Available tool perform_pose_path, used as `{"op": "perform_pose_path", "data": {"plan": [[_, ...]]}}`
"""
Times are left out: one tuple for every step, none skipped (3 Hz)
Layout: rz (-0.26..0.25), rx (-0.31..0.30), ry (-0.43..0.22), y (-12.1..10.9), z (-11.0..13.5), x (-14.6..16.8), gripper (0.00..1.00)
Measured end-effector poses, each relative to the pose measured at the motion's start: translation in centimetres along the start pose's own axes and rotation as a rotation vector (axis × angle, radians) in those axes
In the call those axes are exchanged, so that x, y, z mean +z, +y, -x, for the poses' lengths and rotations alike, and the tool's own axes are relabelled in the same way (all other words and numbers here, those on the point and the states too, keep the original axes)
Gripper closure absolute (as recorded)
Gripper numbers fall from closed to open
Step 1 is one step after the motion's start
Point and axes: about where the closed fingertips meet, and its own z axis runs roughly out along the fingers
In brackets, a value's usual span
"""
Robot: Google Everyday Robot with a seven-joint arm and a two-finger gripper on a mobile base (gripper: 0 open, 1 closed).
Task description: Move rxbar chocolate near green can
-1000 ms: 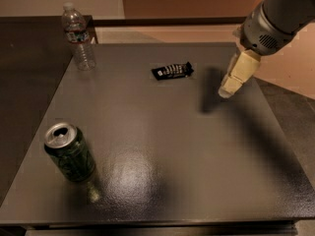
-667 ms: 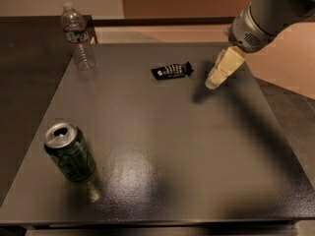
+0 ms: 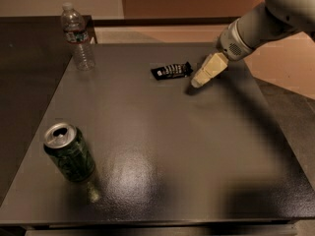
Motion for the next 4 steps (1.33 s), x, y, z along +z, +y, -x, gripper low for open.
{"op": "perform_pose_path", "data": {"plan": [[0.034, 0.003, -0.049, 0.0, 0.1, 2.6, 0.00], [0.067, 0.001, -0.095, 0.0, 0.3, 4.7, 0.00], [0.099, 0.012, -0.118, -0.1, 0.4, 6.5, 0.00], [0.135, 0.039, -0.135, -0.2, 0.5, 7.8, 0.18]]}}
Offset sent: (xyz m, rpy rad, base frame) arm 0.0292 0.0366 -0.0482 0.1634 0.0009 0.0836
